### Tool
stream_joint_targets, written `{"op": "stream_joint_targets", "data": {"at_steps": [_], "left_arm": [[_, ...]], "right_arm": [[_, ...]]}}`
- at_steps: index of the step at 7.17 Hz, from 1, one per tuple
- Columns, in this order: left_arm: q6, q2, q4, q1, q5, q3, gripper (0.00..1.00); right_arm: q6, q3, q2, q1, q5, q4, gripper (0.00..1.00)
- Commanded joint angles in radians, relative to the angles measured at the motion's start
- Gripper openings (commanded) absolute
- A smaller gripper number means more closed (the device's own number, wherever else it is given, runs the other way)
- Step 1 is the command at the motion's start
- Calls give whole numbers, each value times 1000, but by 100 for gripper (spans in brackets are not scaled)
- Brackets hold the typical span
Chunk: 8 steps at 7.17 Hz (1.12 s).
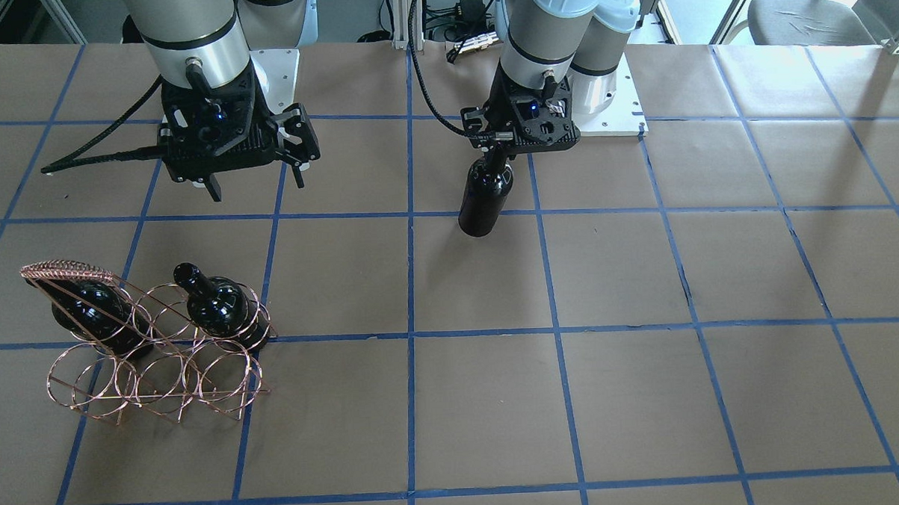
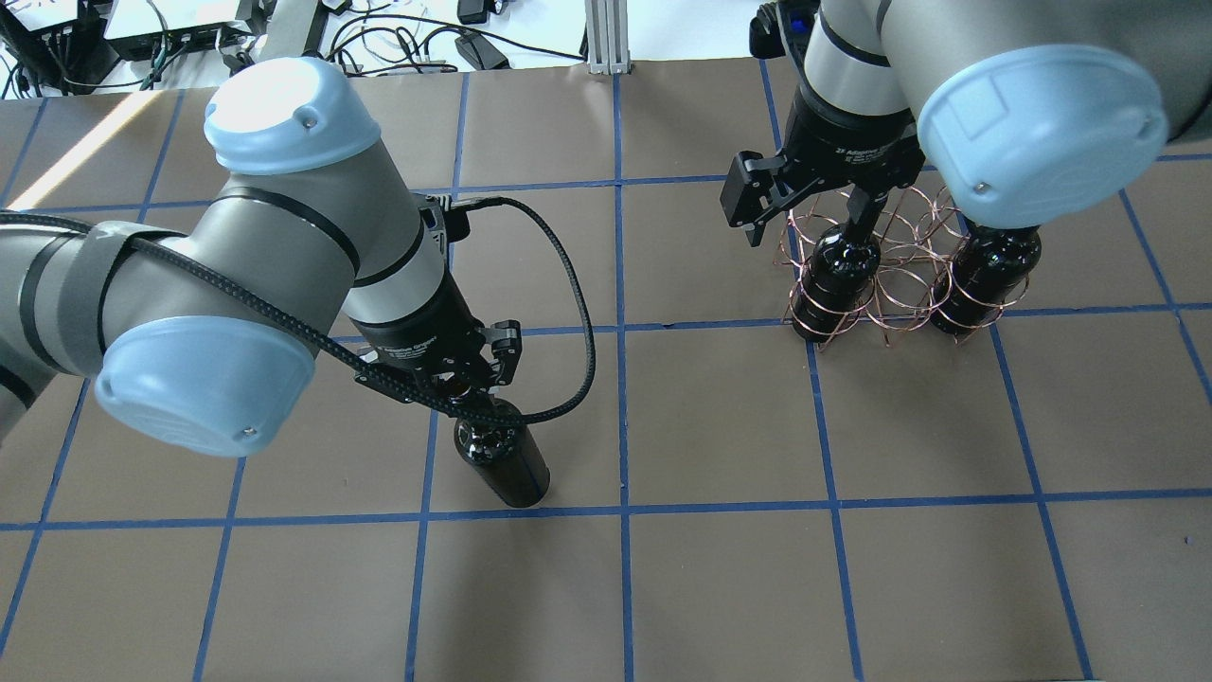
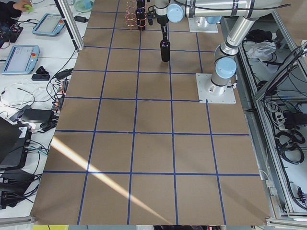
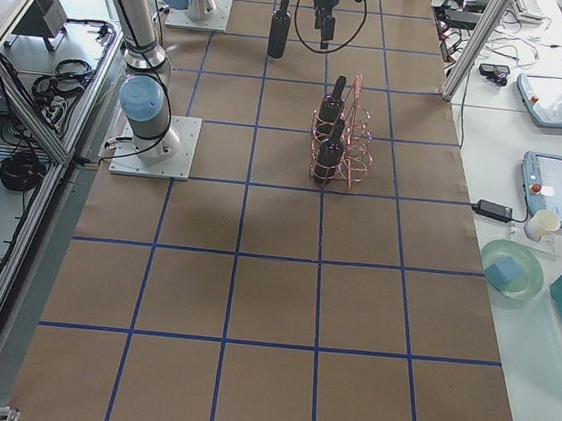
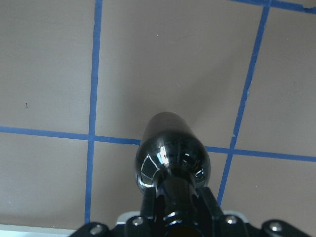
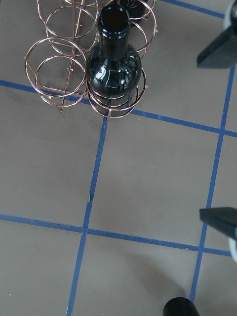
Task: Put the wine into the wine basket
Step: 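Set the bottle down upright, open the left gripper and withdraw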
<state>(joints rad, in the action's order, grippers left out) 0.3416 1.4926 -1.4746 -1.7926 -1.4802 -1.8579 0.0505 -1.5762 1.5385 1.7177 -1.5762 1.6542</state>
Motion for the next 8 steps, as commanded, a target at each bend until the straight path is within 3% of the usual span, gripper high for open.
{"op": "stream_joint_targets", "data": {"at_steps": [1, 3, 4, 5, 6, 8], "left_arm": [[-1, 9, 22, -16, -9, 0, 0], [-1, 14, 22, -16, -11, 0, 0], [1, 17, 23, -16, -8, 0, 67], [1, 17, 23, -16, 1, 5, 77], [1, 17, 23, -16, 0, 8, 79], [-1, 8, -5, 5, -2, 67, 99]], "right_arm": [[3, 2, 14, 0, 11, 30, 100], [8, -5, 46, 2, 15, 32, 100], [6, -7, 43, 2, 15, 30, 100], [11, -5, 46, 2, 10, 29, 100], [5, -5, 46, 2, 16, 33, 100], [0, -1, 49, 3, -1, 33, 100]]}}
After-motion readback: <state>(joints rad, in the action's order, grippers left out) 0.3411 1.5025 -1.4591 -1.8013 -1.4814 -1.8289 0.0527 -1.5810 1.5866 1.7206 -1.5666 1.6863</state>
